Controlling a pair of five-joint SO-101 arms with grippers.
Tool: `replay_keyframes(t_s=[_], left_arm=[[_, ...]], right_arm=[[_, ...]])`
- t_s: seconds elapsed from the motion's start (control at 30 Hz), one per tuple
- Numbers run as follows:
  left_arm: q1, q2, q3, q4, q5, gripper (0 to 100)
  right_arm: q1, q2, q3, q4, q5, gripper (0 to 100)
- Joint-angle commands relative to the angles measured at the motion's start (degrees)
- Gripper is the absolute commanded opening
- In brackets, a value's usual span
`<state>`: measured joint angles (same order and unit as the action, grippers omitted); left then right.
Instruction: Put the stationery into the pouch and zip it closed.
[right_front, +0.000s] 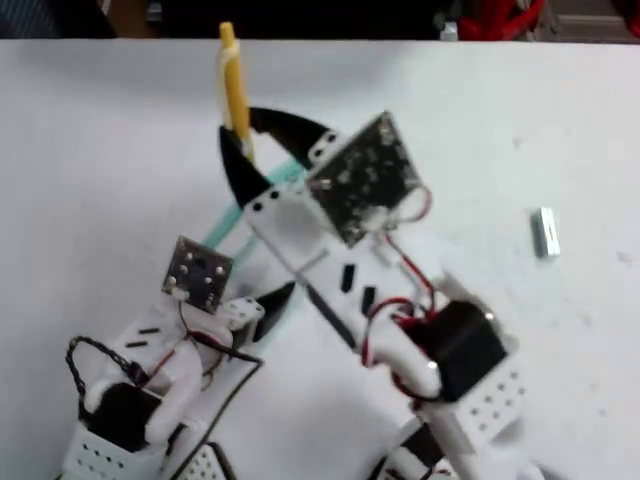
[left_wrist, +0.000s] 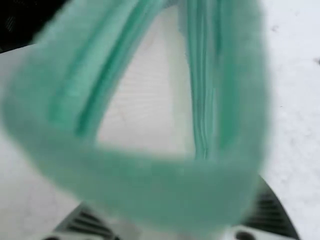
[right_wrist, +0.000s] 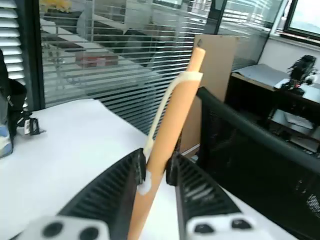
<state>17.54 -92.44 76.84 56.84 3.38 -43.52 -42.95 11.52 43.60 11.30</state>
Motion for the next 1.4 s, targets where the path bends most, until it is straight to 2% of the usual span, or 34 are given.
replay_keyframes(t_s=[0.0, 0.2, 0.3, 0.47, 0.53, 0.6, 0.77, 0.93, 1.1, 1.37], left_arm=[[0.40, -0.40, -2.99, -0.35, 0.18, 27], [-0.13, -0.40, -2.99, -0.35, 0.18, 27], [-0.13, -0.40, -2.99, -0.44, 0.18, 27], [-0.13, -0.40, -2.99, -0.44, 0.18, 27], [-0.13, -0.40, -2.99, -0.44, 0.18, 27], [-0.13, -0.40, -2.99, -0.44, 0.18, 27], [-0.13, -0.40, -2.90, -0.44, 0.18, 27], [-0.13, -0.40, -2.90, -0.44, 0.18, 27], [-0.13, -0.40, -2.90, -0.44, 0.18, 27], [-0.13, -0.40, -2.81, -0.44, 0.18, 27]], right_arm=[[0.04, -1.01, 3.34, -3.74, 0.00, 1.7], [0.40, -1.54, 8.79, -4.44, 0.09, 1.7], [0.66, -1.54, 8.88, 0.48, 0.44, 1.7], [0.22, -1.54, 8.79, 9.36, 11.87, 1.8], [-1.10, -1.63, 8.79, 12.18, 13.36, 2.0], [-2.15, -2.77, 8.79, 14.64, 13.54, 5.9], [-3.03, -9.19, 8.79, 15.78, 13.45, 25.4], [-0.66, -13.32, 8.79, 17.36, 13.45, 25.2], [9.27, -13.85, 8.79, 17.36, 13.45, 24.4], [39.52, -13.14, 9.32, 22.81, 13.89, 24.4]])
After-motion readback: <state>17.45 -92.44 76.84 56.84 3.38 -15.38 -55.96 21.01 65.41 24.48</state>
